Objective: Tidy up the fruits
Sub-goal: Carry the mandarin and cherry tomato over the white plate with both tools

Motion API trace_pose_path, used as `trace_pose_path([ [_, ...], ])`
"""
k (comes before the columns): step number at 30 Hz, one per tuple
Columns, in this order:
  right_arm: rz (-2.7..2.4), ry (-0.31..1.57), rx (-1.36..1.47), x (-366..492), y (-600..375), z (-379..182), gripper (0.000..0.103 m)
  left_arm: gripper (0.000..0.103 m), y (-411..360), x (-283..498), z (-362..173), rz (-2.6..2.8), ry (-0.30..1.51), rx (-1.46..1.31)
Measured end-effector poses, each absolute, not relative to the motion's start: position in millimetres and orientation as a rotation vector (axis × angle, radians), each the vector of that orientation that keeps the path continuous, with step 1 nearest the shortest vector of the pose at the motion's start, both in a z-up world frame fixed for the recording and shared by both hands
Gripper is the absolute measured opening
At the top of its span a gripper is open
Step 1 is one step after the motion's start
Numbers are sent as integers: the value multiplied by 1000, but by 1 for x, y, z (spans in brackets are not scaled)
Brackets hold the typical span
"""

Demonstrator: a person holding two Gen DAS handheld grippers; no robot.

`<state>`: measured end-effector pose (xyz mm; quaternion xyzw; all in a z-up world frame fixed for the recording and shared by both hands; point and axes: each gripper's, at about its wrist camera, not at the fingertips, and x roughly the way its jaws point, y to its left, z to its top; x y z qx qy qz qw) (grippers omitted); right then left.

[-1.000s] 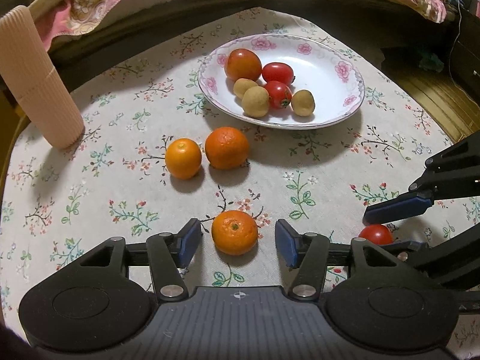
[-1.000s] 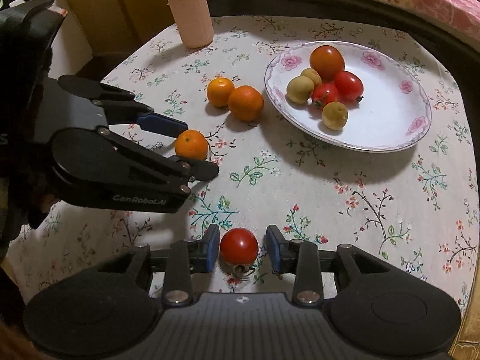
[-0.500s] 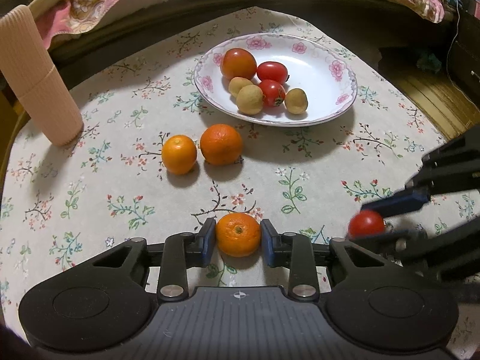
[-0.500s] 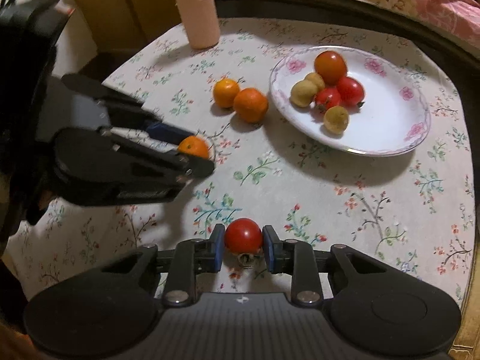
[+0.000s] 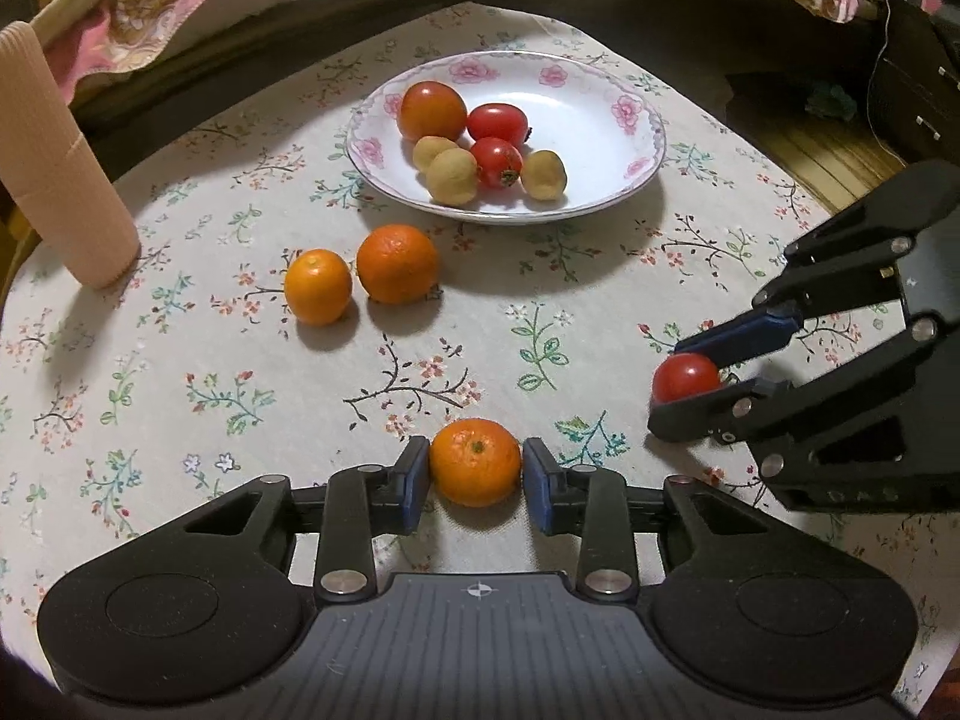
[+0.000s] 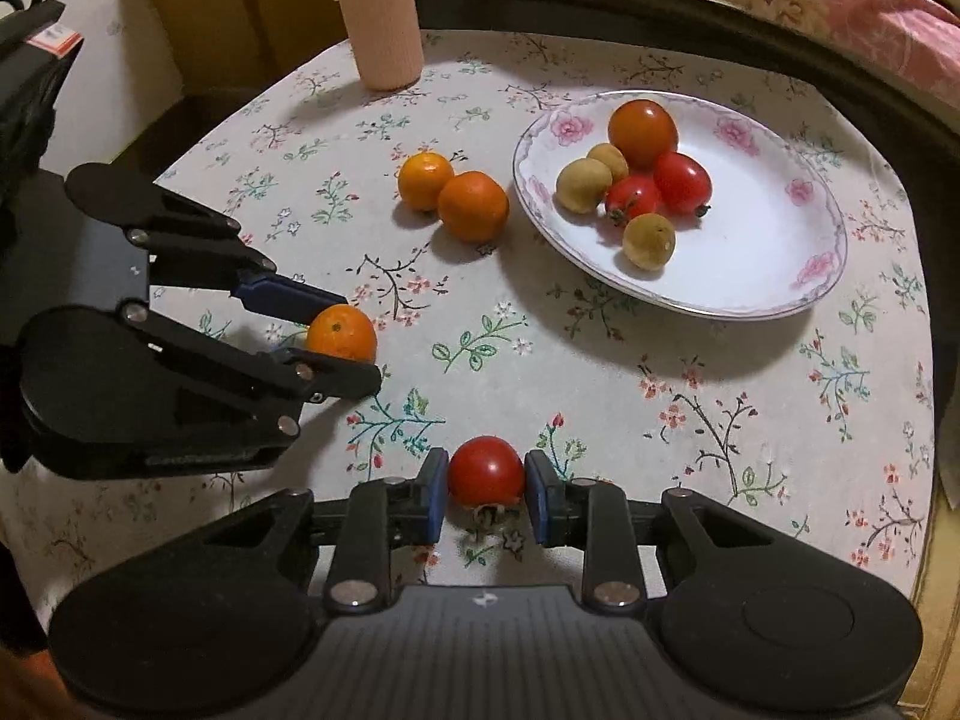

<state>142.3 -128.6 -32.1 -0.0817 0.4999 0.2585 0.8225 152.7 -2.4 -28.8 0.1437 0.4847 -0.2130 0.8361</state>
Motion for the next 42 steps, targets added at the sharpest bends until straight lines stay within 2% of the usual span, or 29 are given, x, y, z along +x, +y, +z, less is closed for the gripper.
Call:
trace_pose_path([
  [11, 556, 1065, -163, 142, -130, -32, 31, 50, -2, 151, -29, -441, 1022, 309],
  [16, 548, 1066, -167, 142, -130, -29, 30, 40, -4, 150, -27, -446, 1030, 301],
  [42, 433, 949, -34, 176, -162, 10, 29, 40, -40, 186, 5, -433, 920, 269],
])
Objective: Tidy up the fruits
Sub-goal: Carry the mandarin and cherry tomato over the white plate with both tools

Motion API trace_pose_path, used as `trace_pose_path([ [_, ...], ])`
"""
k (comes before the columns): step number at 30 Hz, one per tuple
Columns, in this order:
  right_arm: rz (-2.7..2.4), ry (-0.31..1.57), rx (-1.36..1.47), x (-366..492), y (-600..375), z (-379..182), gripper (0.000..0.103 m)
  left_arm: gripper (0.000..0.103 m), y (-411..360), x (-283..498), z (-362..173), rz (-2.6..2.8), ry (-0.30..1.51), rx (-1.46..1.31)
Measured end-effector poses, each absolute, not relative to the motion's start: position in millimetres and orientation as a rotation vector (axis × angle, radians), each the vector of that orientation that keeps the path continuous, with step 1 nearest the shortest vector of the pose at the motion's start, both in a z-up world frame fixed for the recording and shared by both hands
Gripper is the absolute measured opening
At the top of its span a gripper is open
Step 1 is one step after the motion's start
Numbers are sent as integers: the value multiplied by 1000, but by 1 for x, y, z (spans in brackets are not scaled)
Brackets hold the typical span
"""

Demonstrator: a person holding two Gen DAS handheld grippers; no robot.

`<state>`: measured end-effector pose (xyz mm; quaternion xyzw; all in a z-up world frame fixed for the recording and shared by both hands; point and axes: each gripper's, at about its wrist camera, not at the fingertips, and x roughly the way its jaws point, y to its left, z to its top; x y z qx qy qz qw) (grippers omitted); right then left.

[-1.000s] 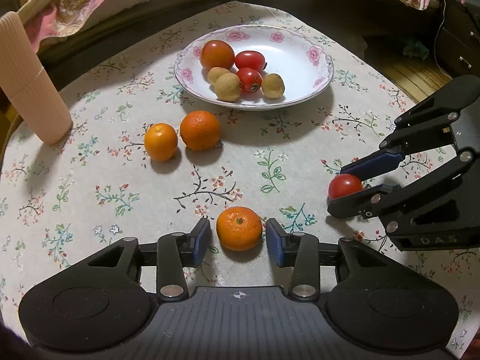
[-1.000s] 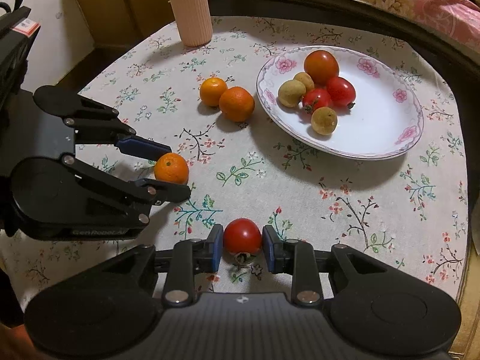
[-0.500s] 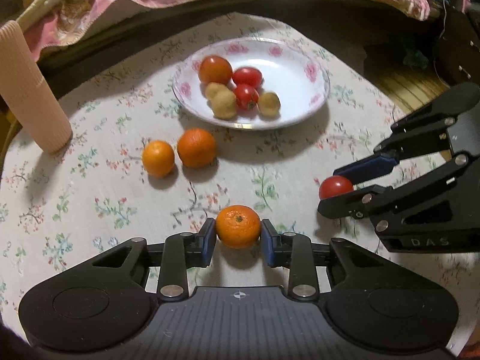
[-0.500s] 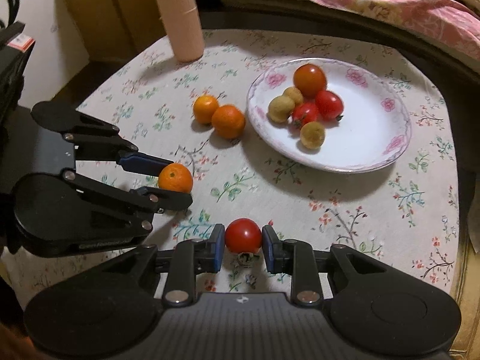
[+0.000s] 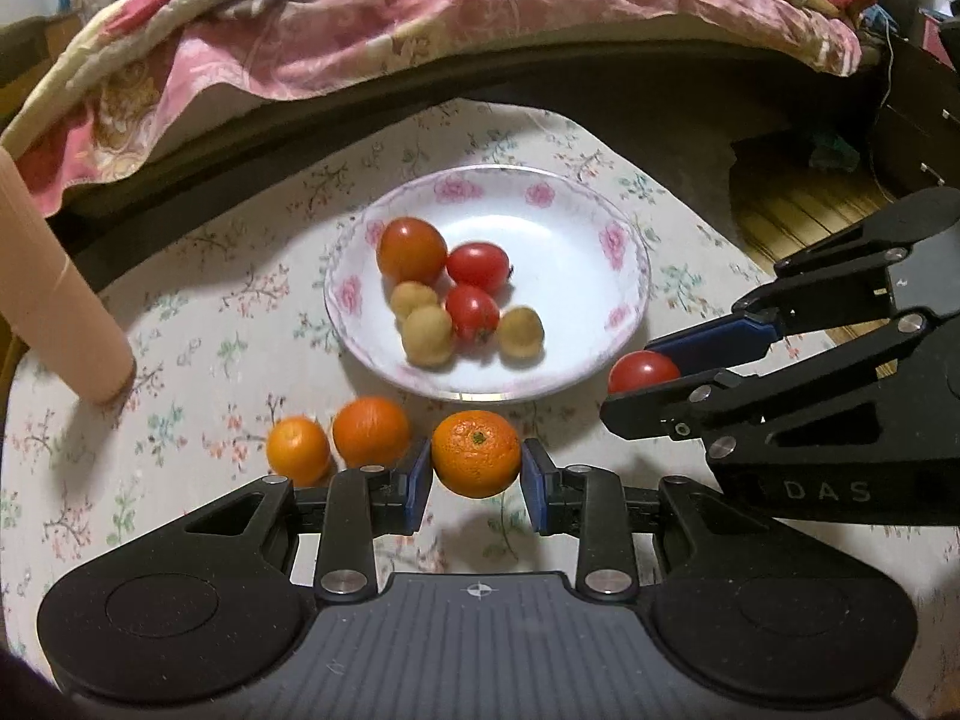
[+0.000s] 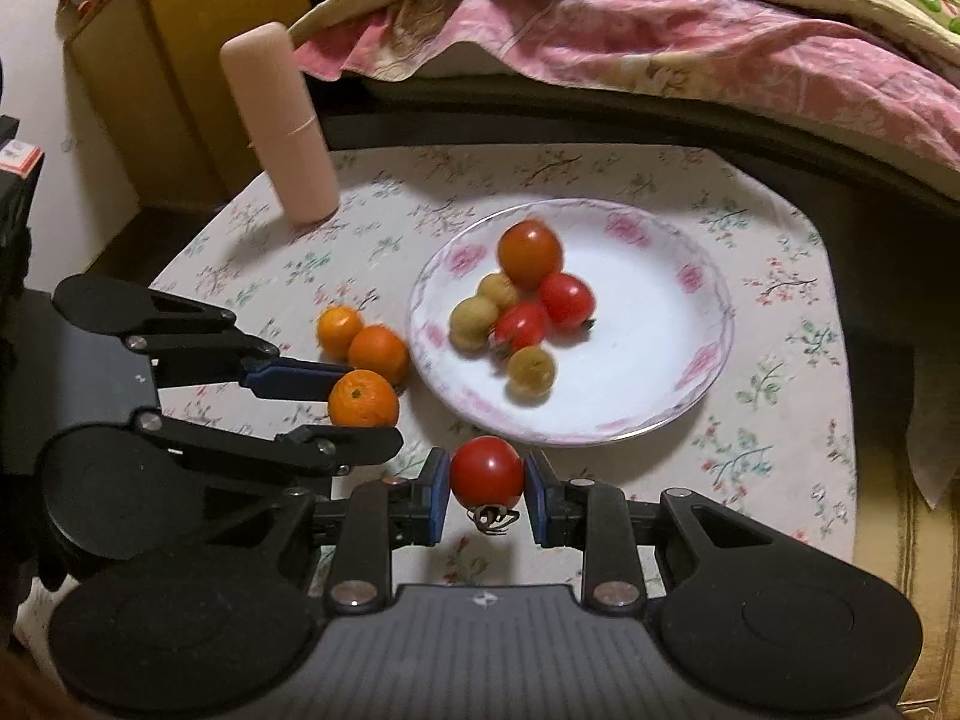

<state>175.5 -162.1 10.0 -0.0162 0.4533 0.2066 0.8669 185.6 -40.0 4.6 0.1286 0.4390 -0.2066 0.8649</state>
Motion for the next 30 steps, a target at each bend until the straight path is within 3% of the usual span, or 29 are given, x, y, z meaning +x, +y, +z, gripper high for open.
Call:
trace_pose_path([
  [30, 348, 942, 27, 233, -184, -8, 30, 39, -58, 228, -7, -371, 912, 248],
])
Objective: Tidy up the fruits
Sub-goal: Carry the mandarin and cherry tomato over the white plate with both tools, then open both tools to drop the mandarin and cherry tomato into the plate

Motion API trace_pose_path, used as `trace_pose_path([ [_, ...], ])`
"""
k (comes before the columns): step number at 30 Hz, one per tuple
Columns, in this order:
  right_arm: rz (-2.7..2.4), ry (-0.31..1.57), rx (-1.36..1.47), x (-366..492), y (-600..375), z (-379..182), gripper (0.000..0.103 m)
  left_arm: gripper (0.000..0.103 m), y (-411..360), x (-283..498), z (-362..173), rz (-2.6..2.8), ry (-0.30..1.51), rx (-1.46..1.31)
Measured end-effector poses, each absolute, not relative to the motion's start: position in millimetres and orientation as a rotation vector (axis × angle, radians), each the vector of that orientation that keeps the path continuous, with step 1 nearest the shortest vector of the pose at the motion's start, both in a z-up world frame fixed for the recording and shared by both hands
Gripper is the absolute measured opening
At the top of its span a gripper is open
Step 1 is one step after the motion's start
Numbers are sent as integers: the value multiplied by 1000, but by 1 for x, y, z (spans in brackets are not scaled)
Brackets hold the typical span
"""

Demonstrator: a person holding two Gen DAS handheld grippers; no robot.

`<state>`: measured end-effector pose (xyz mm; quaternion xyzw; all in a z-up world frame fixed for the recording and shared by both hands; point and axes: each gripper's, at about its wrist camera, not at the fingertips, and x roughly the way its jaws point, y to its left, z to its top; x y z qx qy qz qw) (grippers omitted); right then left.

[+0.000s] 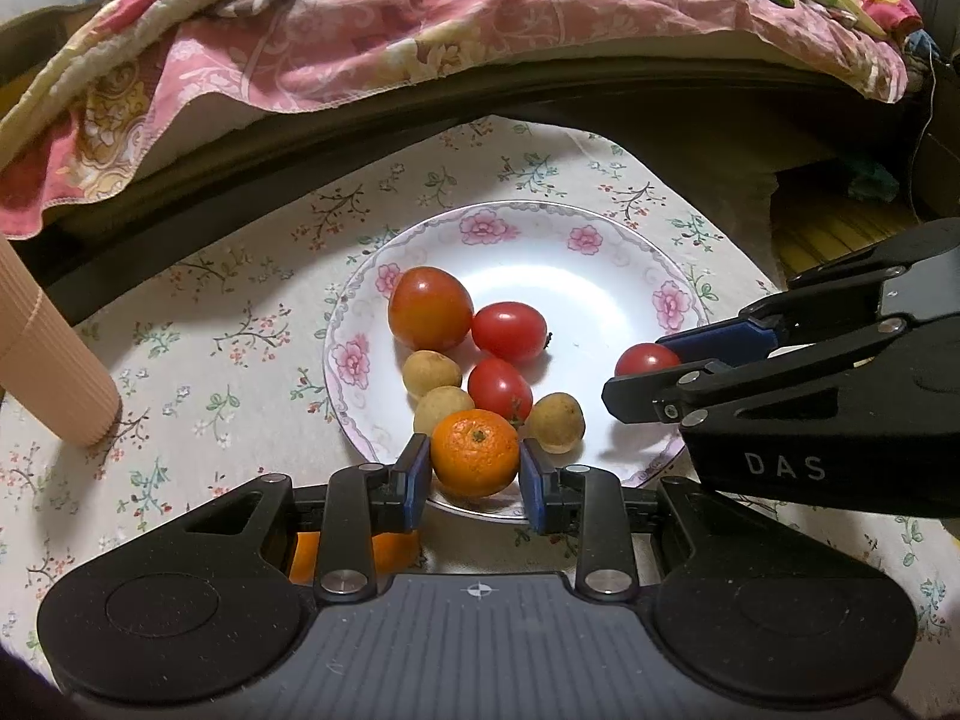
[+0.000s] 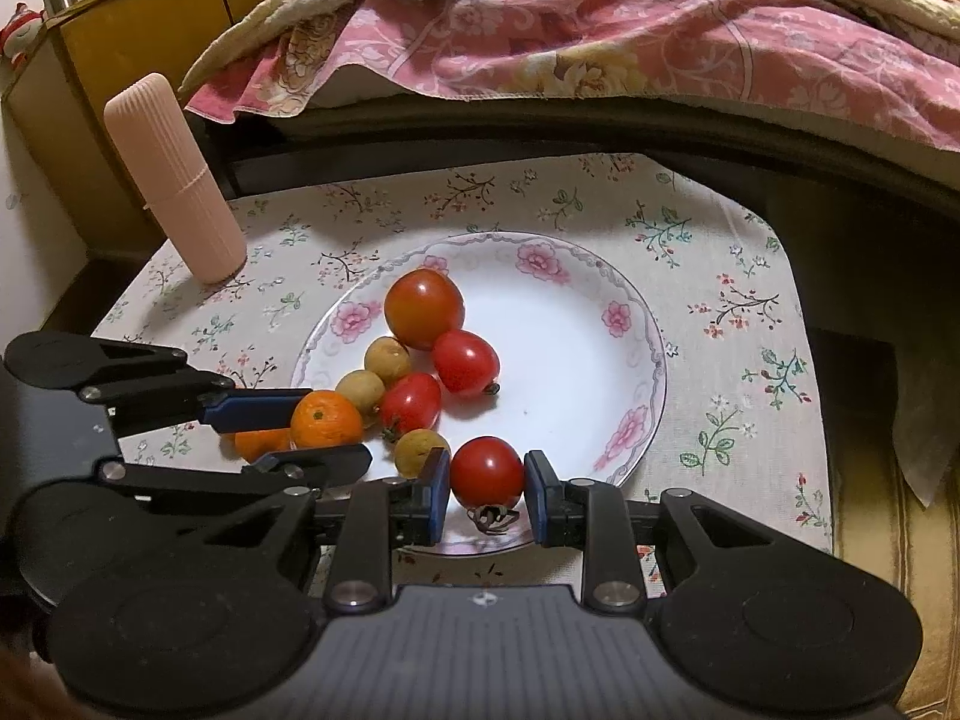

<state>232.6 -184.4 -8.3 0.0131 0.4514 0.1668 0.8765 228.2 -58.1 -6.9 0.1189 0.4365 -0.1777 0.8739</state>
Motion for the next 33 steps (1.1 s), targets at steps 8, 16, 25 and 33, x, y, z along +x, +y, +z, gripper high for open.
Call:
trace_pose_path([
  [8, 332, 936, 33, 233, -185, -10, 30, 45, -58, 229, -6, -368, 908, 248],
  [16, 336, 924, 38, 233, -185, -8, 30, 54, -57, 227, -5, -369, 899, 253],
  [25, 330, 911, 57, 232, -188, -3, 31, 55, -54, 224, 1, -362, 884, 259],
  [33, 351, 905, 54, 228, -182, -1, 31, 60, -43, 216, 8, -353, 868, 269],
])
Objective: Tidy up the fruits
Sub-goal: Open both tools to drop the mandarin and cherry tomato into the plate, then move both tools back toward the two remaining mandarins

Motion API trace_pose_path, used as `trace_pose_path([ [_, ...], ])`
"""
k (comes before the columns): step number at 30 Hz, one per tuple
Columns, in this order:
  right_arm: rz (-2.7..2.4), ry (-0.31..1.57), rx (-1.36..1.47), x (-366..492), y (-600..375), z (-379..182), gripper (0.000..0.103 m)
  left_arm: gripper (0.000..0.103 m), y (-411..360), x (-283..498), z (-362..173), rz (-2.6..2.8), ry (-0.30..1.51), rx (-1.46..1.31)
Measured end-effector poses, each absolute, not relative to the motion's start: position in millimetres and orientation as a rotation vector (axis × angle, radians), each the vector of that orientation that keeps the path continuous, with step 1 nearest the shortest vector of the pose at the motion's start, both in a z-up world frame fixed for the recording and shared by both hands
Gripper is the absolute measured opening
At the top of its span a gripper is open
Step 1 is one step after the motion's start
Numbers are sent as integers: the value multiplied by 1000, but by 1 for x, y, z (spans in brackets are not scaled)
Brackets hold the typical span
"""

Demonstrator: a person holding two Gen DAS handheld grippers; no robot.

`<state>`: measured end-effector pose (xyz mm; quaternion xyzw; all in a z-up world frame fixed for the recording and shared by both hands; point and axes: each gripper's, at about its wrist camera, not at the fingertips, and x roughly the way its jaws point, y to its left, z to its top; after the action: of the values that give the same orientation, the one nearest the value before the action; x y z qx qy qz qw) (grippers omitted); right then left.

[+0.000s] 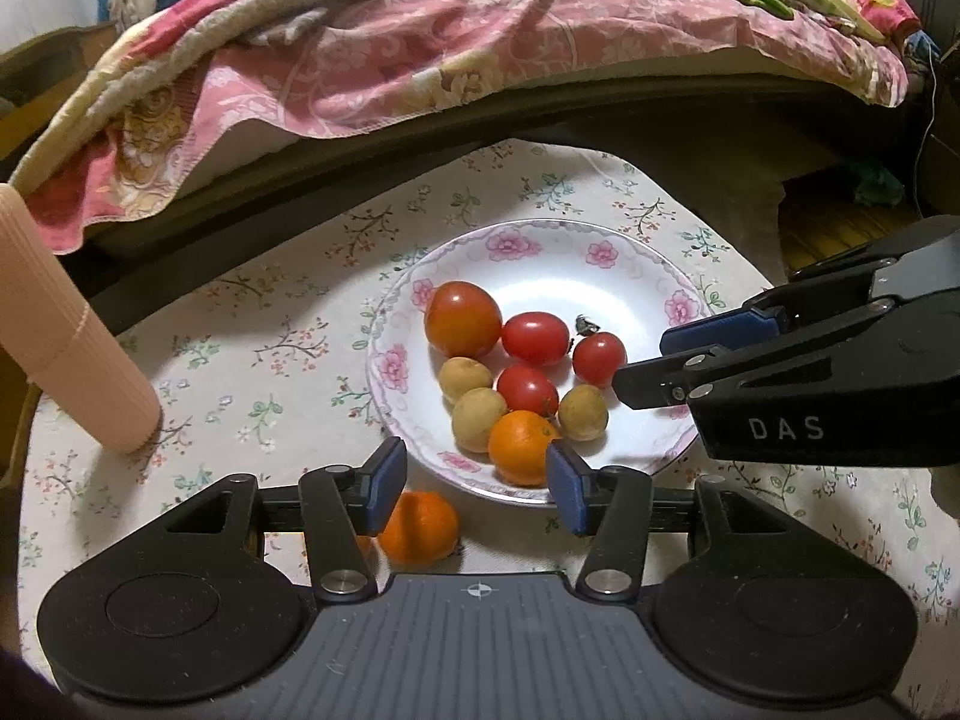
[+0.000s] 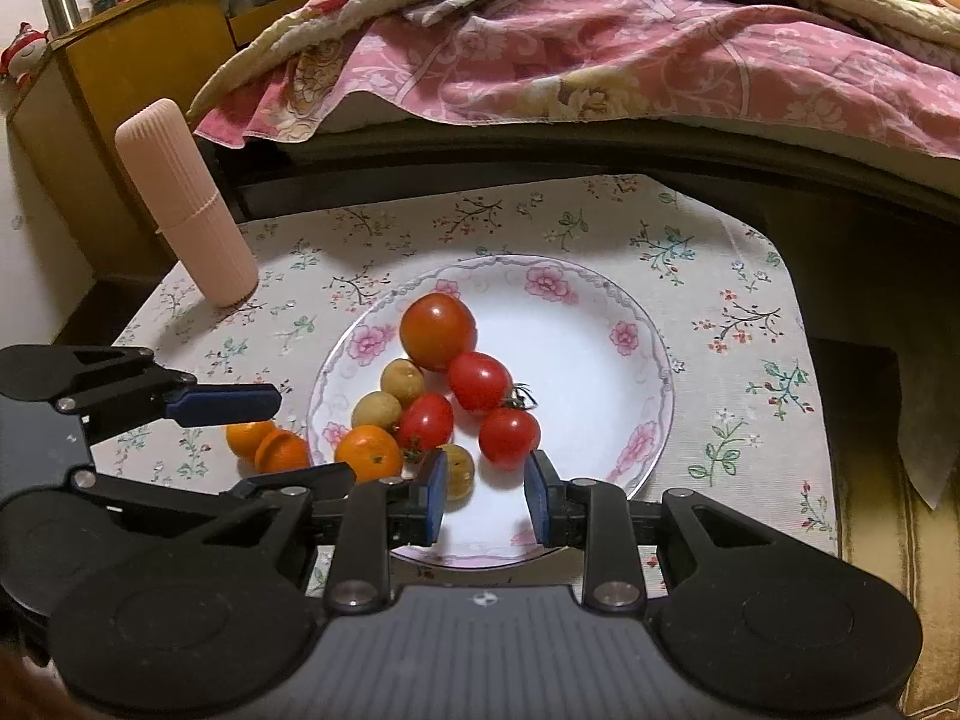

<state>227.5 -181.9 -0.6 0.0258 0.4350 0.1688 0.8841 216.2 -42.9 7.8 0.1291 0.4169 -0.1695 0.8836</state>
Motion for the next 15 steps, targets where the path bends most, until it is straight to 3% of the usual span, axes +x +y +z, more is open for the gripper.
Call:
trace_pose_path([
  [15, 487, 906, 48, 200, -149, 9, 31, 63, 3, 198, 10, -306, 883, 279],
])
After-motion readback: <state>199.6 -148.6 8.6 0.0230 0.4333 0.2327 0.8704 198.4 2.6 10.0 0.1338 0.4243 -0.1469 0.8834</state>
